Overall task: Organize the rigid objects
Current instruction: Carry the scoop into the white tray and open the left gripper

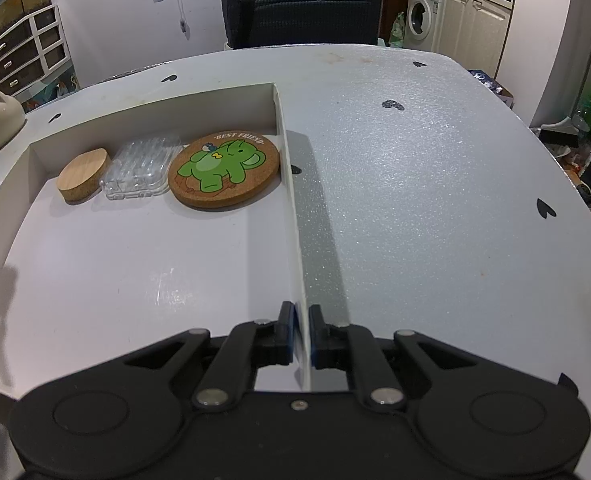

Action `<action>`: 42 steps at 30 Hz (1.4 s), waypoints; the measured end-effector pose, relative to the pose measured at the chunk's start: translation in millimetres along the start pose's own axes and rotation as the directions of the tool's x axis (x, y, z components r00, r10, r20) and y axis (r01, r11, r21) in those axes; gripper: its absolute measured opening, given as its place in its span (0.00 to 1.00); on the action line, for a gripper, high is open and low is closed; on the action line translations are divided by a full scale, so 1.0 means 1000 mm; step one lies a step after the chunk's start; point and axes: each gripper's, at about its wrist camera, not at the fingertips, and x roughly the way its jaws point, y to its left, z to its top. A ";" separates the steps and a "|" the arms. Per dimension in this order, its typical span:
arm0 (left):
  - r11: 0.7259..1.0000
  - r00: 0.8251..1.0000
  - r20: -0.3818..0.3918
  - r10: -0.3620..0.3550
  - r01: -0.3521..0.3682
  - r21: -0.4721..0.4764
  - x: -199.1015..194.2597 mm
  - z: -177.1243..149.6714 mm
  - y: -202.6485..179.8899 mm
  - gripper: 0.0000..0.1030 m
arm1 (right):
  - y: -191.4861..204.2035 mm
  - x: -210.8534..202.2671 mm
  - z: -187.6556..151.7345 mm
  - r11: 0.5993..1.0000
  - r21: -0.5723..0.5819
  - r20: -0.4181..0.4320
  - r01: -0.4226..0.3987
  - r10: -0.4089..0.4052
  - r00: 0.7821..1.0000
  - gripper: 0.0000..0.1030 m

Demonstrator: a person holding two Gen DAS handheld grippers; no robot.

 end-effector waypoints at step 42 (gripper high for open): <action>0.992 0.982 -0.143 0.123 -0.118 0.048 0.082 -0.009 -0.025 0.75 | -0.001 0.000 -0.001 1.000 0.003 0.000 -0.004 0.004 1.000 0.09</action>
